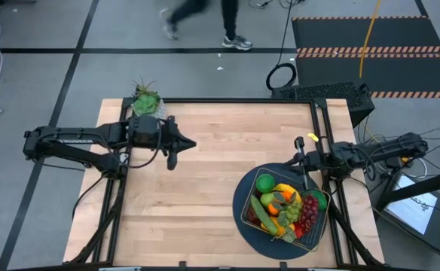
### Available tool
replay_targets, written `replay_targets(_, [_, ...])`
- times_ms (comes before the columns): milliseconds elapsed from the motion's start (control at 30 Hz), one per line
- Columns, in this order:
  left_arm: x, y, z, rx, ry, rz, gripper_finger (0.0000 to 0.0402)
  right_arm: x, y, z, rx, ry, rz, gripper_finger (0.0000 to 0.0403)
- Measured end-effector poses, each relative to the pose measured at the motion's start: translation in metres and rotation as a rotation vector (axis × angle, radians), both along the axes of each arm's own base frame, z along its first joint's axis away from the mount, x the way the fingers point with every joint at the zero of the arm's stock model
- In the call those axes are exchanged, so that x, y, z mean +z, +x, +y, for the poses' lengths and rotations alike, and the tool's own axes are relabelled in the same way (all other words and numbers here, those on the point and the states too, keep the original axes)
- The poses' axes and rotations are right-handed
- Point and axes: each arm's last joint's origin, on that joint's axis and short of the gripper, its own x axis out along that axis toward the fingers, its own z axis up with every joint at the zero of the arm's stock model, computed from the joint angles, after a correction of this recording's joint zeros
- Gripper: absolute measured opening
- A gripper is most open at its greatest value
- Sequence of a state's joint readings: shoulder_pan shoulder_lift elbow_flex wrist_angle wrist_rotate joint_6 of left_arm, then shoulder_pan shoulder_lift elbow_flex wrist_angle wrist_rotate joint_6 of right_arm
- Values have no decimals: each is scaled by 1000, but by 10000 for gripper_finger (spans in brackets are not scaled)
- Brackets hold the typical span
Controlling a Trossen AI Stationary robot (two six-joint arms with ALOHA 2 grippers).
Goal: Build produce basket
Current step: Return to Home Position
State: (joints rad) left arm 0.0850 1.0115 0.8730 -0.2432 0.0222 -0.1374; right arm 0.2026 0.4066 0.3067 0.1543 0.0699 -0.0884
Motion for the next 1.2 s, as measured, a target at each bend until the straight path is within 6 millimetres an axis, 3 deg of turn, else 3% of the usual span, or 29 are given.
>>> replay_targets(233, [-3,-1,2,106,-50,32,29,-29,-10,-1,49,-13,2,0])
replay_targets(433, [-4,-1,3,131,-52,31,5,-48,-16,-1,81,-19,-23,0])
replay_targets(967, [-4,-1,3,166,-107,32,10,-40,-29,-4,64,-4,-204,0])
replay_targets(1200, [-4,-2,3,171,-99,33,8,-44,-30,-4,68,-1,-165,0])
